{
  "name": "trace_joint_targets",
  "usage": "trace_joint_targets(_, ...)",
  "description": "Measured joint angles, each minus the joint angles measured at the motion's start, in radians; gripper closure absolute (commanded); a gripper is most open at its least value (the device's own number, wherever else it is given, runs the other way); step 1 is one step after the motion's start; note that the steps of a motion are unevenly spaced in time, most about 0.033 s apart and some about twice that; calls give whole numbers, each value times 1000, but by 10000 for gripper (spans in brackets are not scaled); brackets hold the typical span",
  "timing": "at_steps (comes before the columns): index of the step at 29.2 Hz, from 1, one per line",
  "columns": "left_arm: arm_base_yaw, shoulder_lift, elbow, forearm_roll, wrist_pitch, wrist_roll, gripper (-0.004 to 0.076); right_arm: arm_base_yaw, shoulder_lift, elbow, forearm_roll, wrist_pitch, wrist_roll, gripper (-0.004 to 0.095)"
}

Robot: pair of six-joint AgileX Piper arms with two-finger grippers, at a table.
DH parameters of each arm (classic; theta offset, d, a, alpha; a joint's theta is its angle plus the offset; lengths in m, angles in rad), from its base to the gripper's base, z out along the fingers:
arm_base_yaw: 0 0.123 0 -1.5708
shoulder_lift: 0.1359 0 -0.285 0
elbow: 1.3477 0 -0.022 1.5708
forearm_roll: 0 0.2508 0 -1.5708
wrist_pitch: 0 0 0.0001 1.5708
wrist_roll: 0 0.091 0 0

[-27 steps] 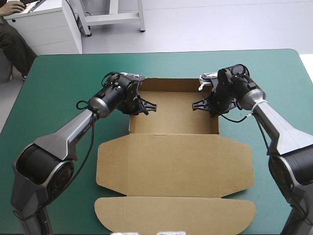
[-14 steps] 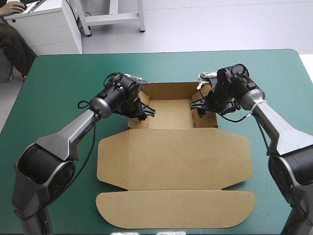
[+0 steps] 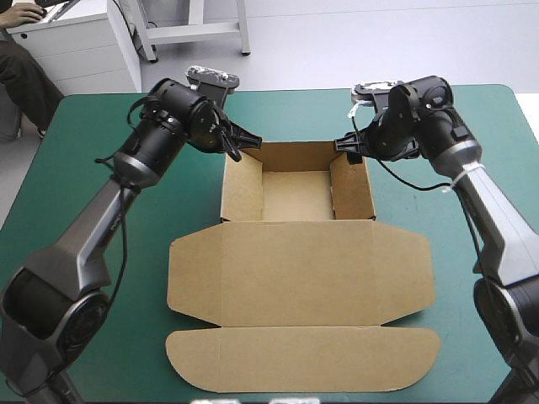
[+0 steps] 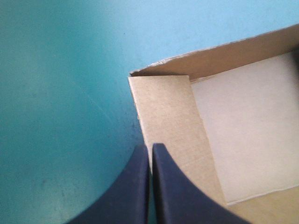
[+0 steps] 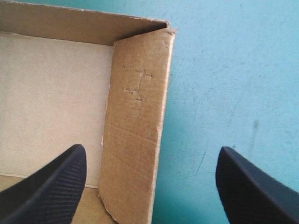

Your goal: Fold the box

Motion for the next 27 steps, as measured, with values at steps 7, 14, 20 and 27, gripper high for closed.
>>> trace_joint_targets(7, -1, -239, 53, -153, 2, 86, 734, 1, -163, 18, 2, 5, 2, 213)
trace_joint_targets(14, -1, -511, 281, -216, 3, 169, 734, 1, -311, 205, 8, 3, 2, 213)
trace_joint_targets(20, -1, -757, 549, -185, 3, 176, 734, 1, -308, 281, 23, -72, 6, 207)
trace_joint_targets(27, -1, -1002, 836, -100, 3, 176, 734, 1, -198, 282, 28, -184, 7, 206)
